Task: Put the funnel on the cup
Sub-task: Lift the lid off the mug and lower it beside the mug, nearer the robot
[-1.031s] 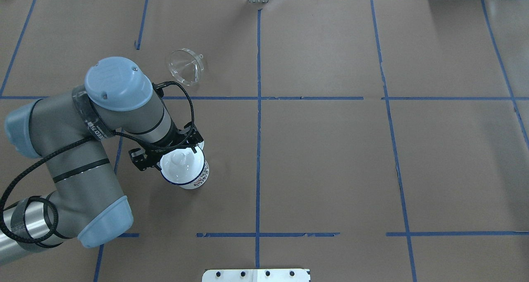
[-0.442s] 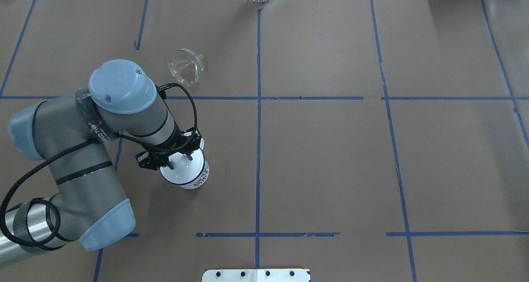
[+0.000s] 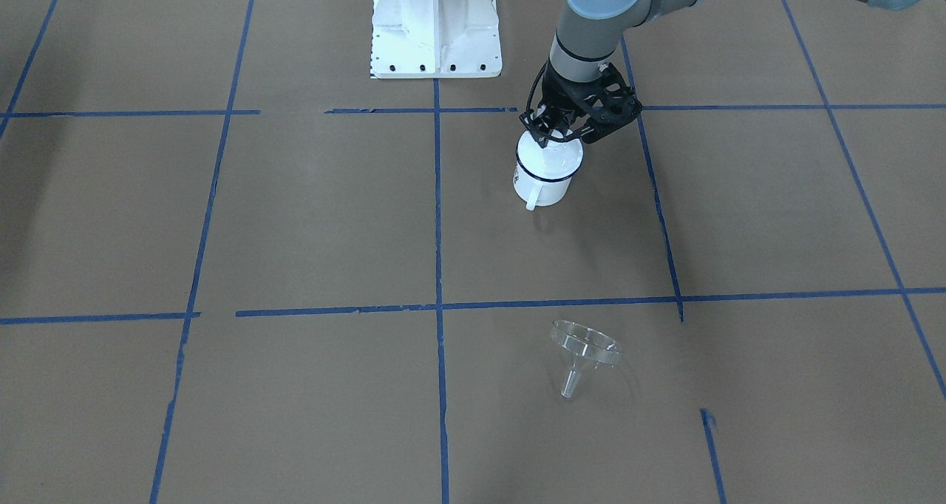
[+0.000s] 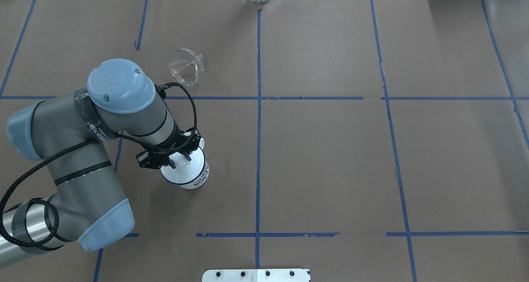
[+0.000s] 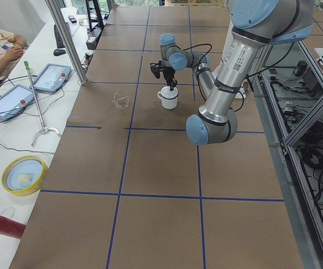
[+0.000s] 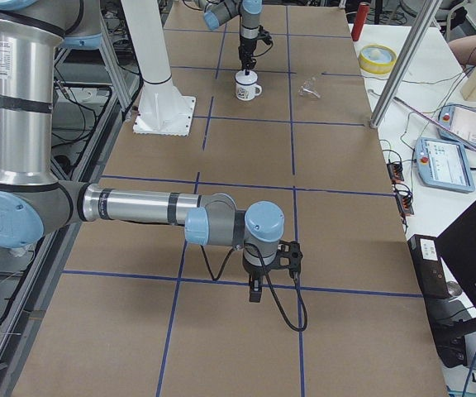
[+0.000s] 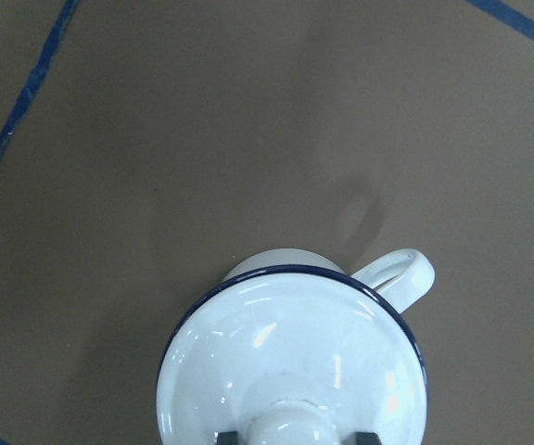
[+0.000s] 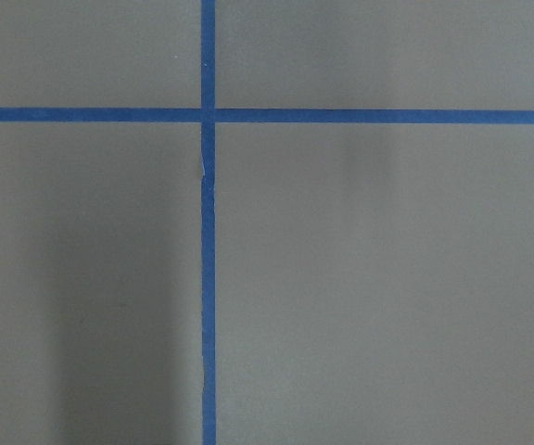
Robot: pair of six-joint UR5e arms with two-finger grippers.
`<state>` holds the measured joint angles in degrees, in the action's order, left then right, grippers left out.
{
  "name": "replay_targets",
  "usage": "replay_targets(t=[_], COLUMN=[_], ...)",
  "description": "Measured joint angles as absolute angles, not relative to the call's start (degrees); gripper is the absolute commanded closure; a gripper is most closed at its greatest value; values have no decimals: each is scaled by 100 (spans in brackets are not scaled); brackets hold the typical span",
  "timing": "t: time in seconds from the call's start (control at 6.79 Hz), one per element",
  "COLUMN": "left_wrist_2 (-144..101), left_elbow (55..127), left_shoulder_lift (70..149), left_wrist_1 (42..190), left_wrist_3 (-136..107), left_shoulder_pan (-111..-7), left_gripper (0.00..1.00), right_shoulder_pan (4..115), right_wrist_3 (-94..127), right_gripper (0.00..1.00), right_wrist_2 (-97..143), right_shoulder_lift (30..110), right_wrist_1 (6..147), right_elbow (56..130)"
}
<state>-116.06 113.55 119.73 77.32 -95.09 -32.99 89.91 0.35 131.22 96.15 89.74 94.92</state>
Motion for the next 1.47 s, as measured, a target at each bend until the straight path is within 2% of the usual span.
replay_targets(t=[0.59,0.88,1.47], left_wrist_2=[-11592,-11578,-11814], left_elbow=[12079,12219,11326], left_shoulder_lift=[12018,11512,10496], left_wrist_1=[7252,7301,8799], left_wrist_3=[-9410,-8658,-8292], left_shoulder_pan=[-4131,-4431,-4292], left_gripper=[100,100,100], right_shoulder_pan=[8991,8991,8991], right_wrist_3=[35,35,35], right_gripper=[0,0,0], right_wrist_2=[13122,13122,13122], right_shoulder_lift=[9615,9615,9615], right_wrist_1=[8974,8974,8974], right_elbow=[9492,9492,9489])
